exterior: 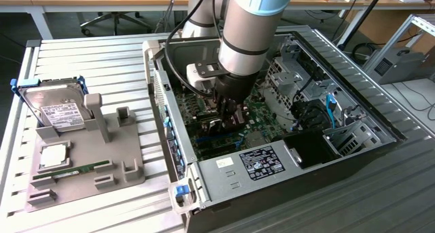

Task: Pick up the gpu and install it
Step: 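Insert the gpu into the slot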

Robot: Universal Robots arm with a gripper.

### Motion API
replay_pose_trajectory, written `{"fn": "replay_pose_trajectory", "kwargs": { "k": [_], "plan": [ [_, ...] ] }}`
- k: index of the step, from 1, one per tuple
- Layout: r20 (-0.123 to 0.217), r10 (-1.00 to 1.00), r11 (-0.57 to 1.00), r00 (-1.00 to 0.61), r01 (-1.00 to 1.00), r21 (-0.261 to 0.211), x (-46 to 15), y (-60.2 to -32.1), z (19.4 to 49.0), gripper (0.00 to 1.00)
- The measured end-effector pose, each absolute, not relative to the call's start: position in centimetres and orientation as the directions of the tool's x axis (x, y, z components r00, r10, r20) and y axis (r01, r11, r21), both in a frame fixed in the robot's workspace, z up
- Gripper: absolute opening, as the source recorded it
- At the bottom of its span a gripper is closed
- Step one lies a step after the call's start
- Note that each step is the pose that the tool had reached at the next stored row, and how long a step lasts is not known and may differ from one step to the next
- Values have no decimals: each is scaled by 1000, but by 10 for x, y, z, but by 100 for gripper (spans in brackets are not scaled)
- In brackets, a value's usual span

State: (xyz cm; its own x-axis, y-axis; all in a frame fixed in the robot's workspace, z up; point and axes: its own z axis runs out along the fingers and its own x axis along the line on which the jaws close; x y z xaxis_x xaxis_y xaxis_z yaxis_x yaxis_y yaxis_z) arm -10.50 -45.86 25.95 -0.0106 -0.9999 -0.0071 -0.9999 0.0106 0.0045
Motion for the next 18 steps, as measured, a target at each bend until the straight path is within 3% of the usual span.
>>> {"fn": "replay_pose_trajectory", "kwargs": {
  "k": [18],
  "plan": [
    [-7,-1000,11,-11,-1000,4,-105,-459,259,28]
  ]
}}
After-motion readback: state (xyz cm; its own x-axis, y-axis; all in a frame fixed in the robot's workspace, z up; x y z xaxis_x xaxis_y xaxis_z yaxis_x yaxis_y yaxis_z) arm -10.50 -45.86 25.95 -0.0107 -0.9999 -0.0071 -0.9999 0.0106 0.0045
